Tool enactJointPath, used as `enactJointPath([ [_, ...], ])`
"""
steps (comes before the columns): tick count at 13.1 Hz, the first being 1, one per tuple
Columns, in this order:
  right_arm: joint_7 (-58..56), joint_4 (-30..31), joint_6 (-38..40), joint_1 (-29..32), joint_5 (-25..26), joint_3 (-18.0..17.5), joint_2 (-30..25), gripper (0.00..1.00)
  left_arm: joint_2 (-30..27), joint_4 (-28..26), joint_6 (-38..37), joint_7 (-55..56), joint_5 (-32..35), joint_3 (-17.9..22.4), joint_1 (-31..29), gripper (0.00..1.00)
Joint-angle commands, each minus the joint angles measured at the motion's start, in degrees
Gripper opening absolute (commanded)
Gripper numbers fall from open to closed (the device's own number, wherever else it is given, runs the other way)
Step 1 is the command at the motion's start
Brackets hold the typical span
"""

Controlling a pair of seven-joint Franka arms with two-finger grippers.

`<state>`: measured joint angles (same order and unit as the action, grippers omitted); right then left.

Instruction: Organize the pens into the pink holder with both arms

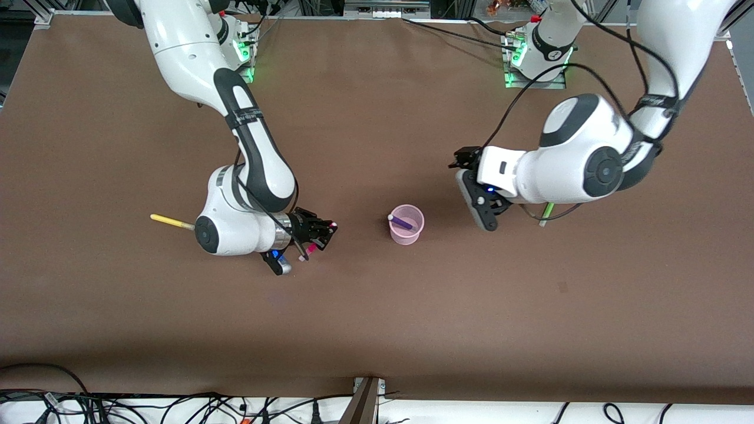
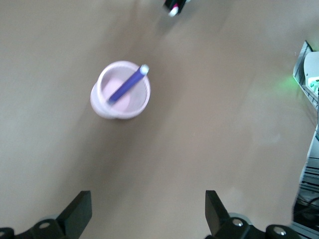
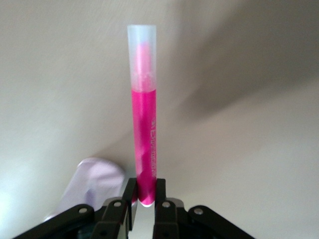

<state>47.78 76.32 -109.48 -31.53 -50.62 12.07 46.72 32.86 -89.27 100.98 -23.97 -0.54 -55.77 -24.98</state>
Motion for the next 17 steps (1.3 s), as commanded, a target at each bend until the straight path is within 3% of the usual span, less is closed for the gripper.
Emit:
enactJointPath([
  [1, 7.9, -4.4, 4.2, 0.4, -5.7, -0.6, -0.1, 0.00, -3.4, 5.1, -11.8, 3.8, 6.8, 1.0, -2.9, 1.00],
  [6, 16.4, -7.1, 4.2, -0.4, -24.8, -0.7, -0.1, 0.00, -8.7, 11.1, -27.7, 4.5, 19.6, 0.9, -8.4, 1.00],
  [9, 17.1, -7.2, -0.6, -1.1, -34.2, -3.2, 0.3, 0.00, -9.7, 16.9, -30.9, 4.6, 23.7, 2.8, -8.6, 1.00],
  [11, 16.8, -7.1, -6.2, -1.3, -35.8, -7.3, 0.7, 0.00, -13.9, 17.2, -28.4, 5.0, 21.2, 11.3, -6.7, 1.00],
  [13, 16.4, -6.6, -13.3, -2.8, -35.9, -10.6, 1.3, 0.00, -18.6, 15.3, -20.4, 5.4, 14.9, 21.2, -1.6, 1.00],
  [15, 16.0, -6.6, -18.7, -4.9, -37.1, -10.9, 2.7, 0.00, -21.9, 12.8, -17.7, 5.4, 11.2, 32.2, 4.1, 1.00],
  [17, 15.8, -7.0, -18.8, -5.2, -38.8, -10.9, 3.6, 0.00, -24.5, 9.8, -17.3, 7.3, 5.7, 44.0, 12.5, 1.00],
])
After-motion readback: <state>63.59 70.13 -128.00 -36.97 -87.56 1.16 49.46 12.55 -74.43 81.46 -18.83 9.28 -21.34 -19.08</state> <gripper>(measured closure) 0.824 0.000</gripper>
